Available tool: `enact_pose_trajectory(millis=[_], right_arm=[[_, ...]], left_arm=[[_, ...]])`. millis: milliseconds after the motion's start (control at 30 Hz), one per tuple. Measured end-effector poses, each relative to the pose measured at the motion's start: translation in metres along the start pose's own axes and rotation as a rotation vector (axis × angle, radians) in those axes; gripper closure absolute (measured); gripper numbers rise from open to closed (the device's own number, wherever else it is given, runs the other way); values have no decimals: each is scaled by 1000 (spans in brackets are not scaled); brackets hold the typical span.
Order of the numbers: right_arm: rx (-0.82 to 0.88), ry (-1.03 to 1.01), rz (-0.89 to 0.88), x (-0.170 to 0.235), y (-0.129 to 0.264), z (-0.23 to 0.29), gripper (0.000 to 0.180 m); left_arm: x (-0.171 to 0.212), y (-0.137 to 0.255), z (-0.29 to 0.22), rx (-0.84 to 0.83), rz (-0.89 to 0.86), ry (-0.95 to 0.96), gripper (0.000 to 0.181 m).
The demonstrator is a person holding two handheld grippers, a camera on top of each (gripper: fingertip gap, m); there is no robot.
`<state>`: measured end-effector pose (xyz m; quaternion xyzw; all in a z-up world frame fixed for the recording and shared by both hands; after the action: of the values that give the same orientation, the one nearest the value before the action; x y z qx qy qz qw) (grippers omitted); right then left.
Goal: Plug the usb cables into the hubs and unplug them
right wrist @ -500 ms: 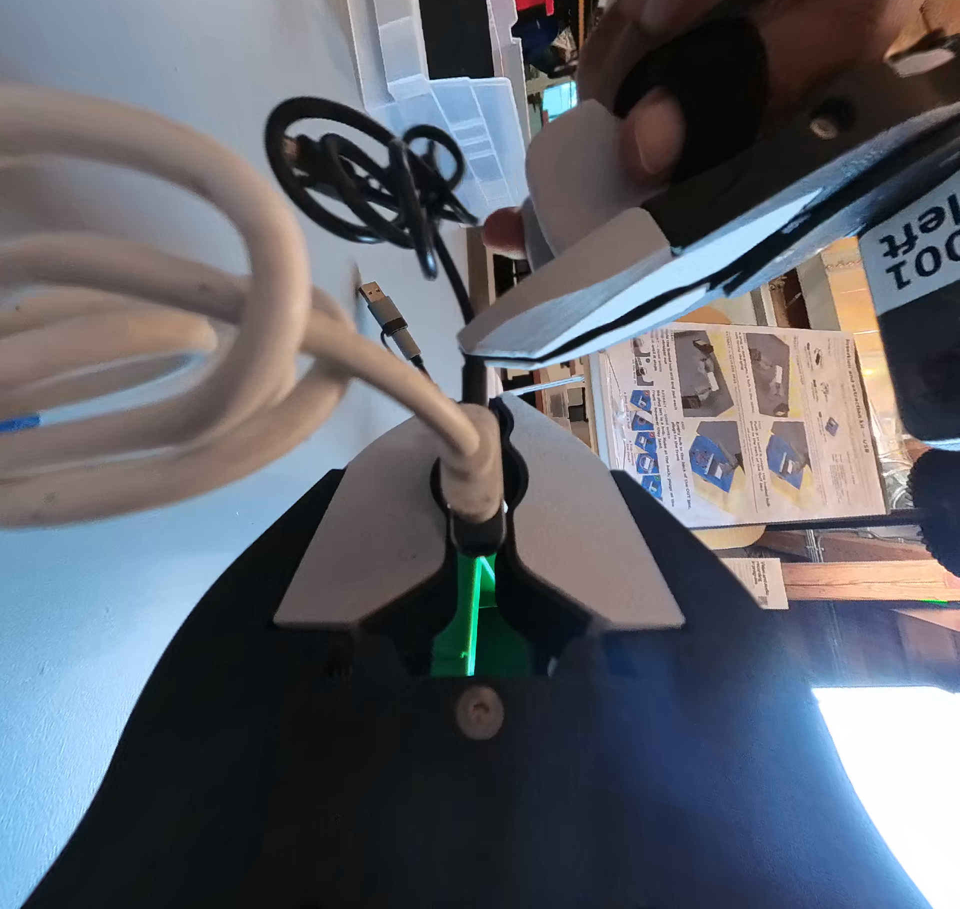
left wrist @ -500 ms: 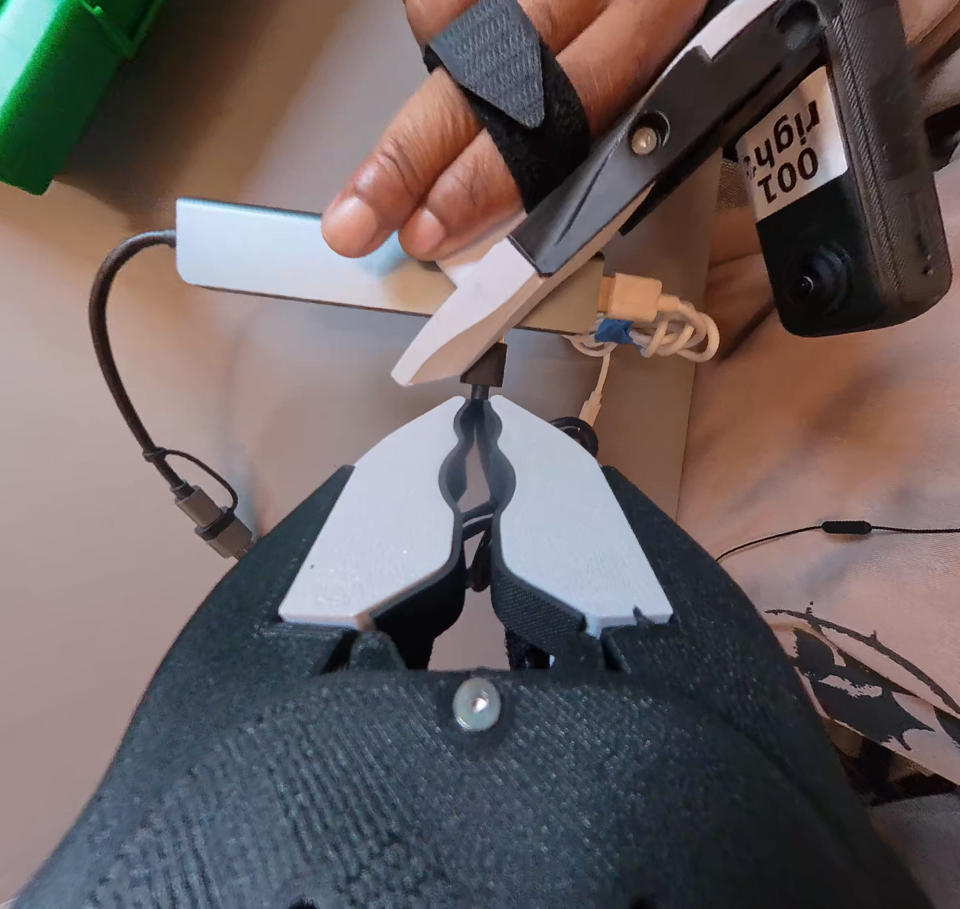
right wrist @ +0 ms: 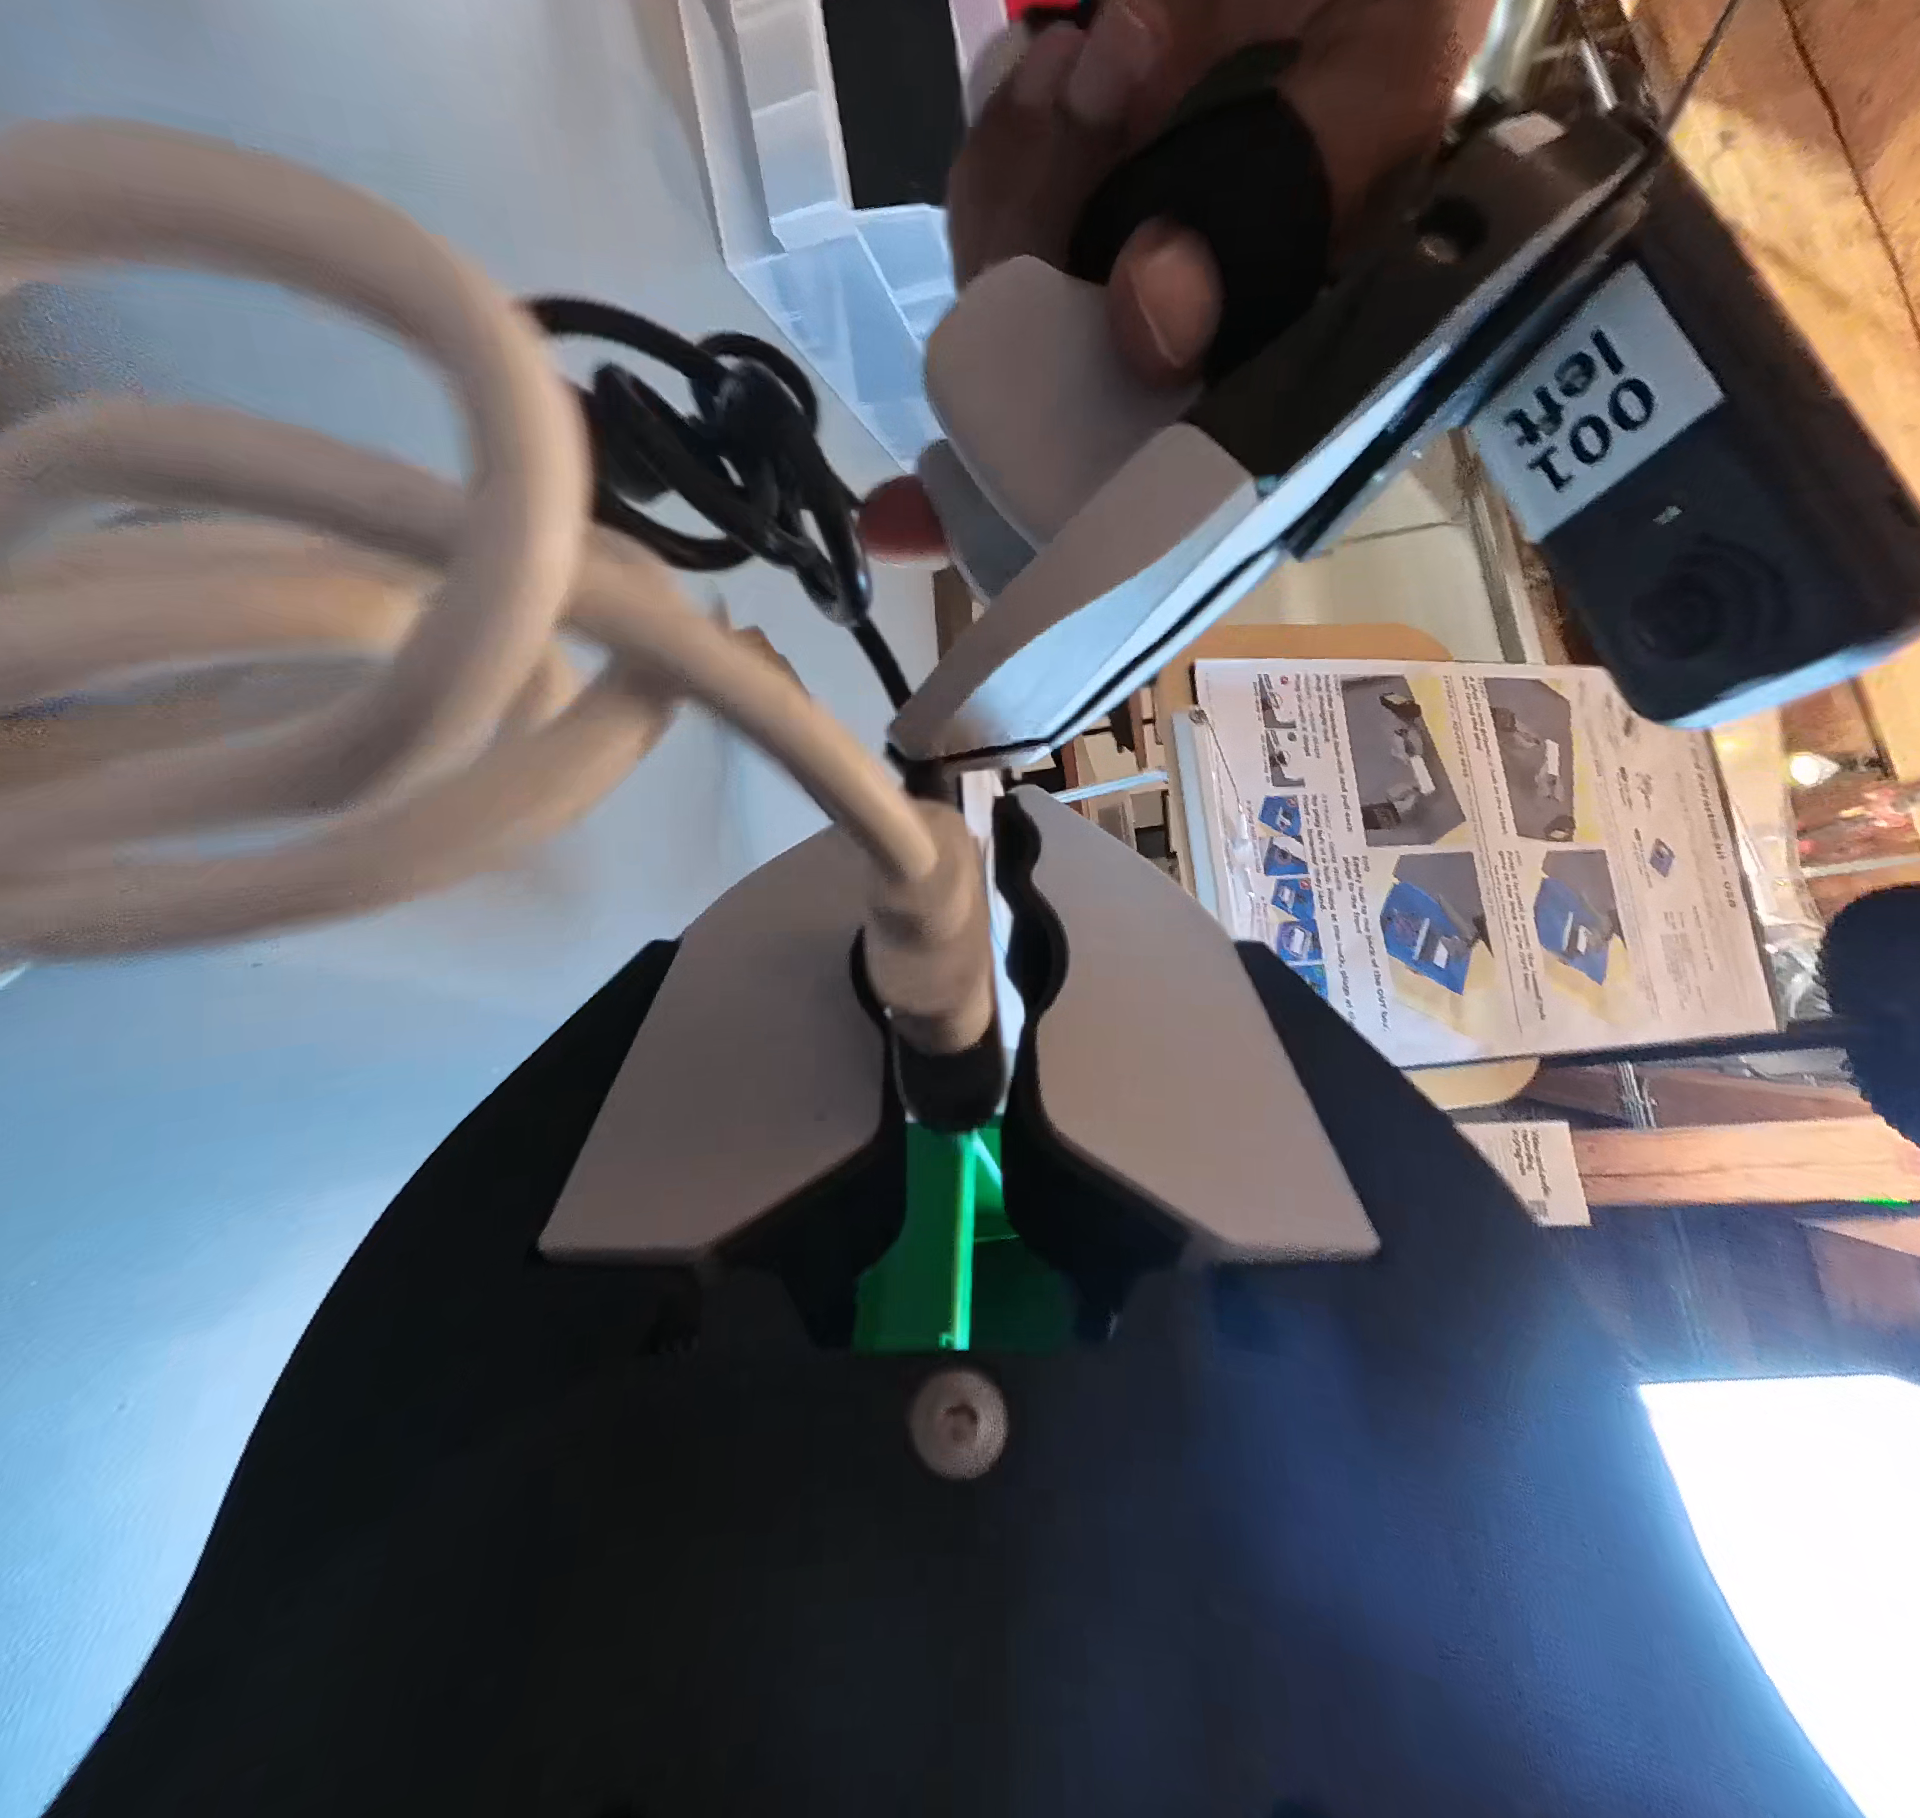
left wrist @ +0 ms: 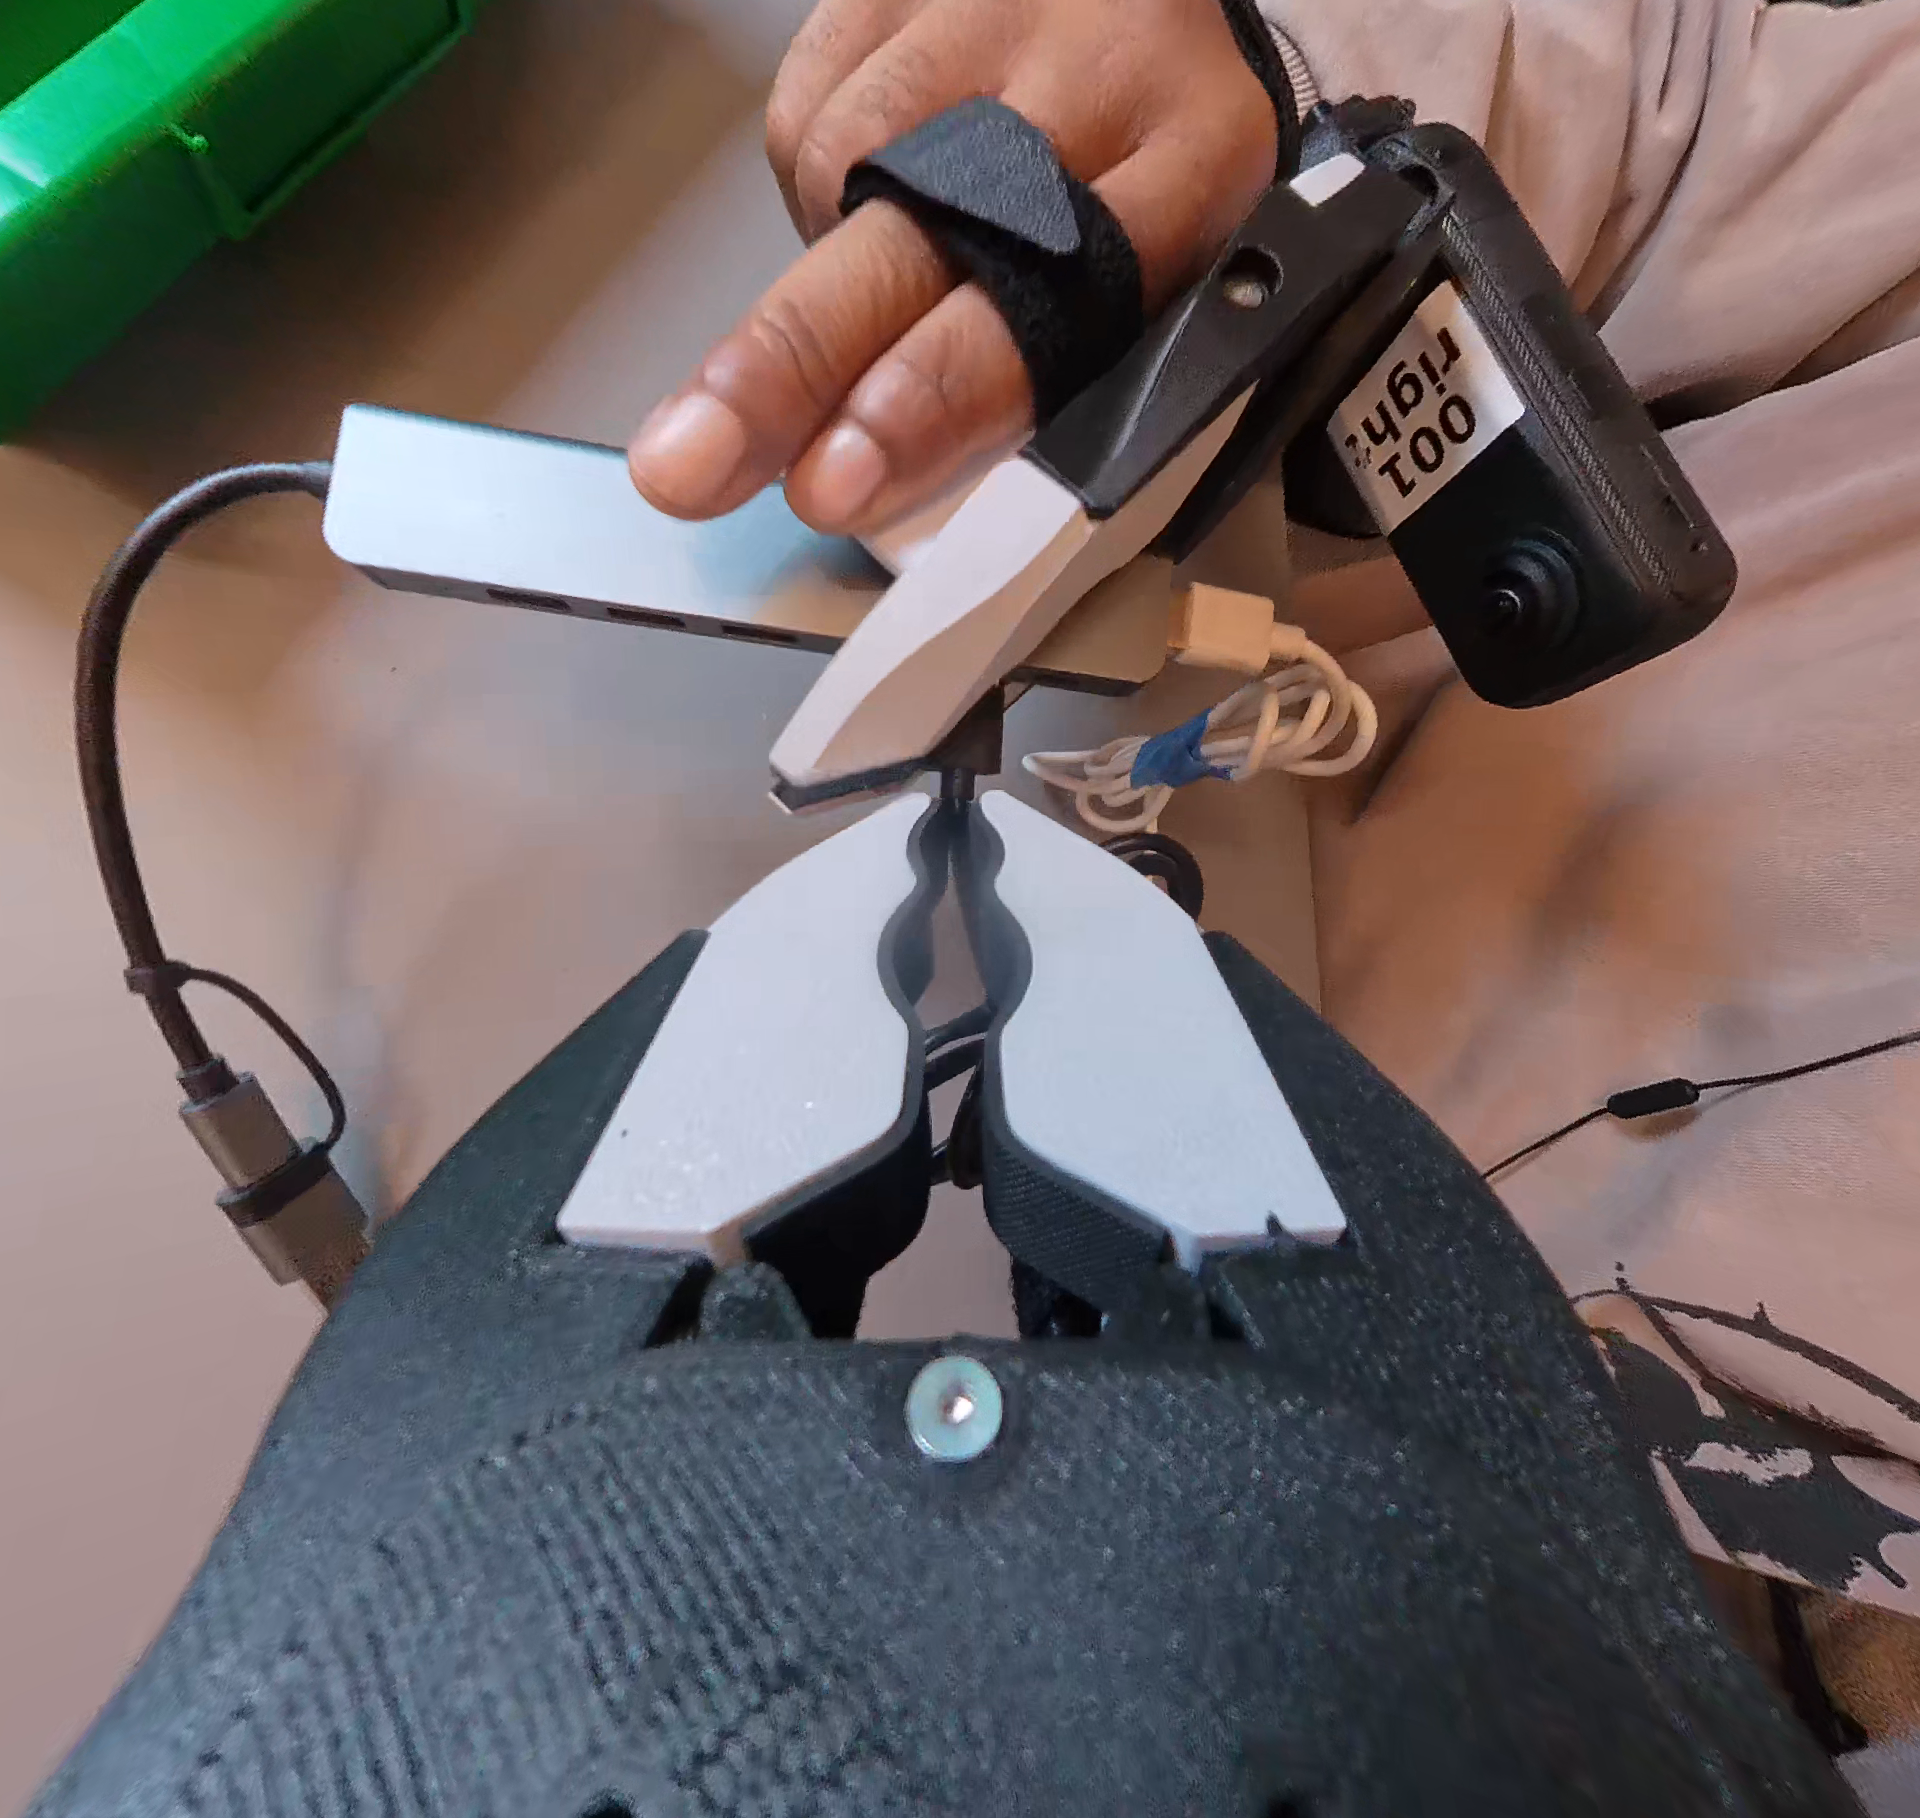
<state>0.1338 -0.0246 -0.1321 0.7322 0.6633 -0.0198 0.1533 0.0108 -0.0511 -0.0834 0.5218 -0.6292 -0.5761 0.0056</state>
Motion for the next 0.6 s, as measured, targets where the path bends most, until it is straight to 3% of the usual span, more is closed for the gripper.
enact_pose_trajectory(millis=[300,433,600], right_arm=[[18,-56,156,15,-5,-7,145],[-64,-53,230,21,-10,0,167],[-86,-5,212,19,-9,5,168]], left_arm=[[7,1,4,1,-68,26,177],[8,-2,3,-4,-70,25,177],[11,-6,1,14,-70,15,177]])
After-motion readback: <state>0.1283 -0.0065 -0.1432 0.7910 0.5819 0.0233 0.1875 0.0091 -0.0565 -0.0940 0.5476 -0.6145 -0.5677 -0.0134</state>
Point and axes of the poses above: each gripper's, where its closed fingertips meet, y back along the fingers, x out of its underside, z = x × y across the jaws, the point moved 9 cm from there along y, back along the fingers, and after that the axes turned 5 degrees about -x, right-handed, at the moved point
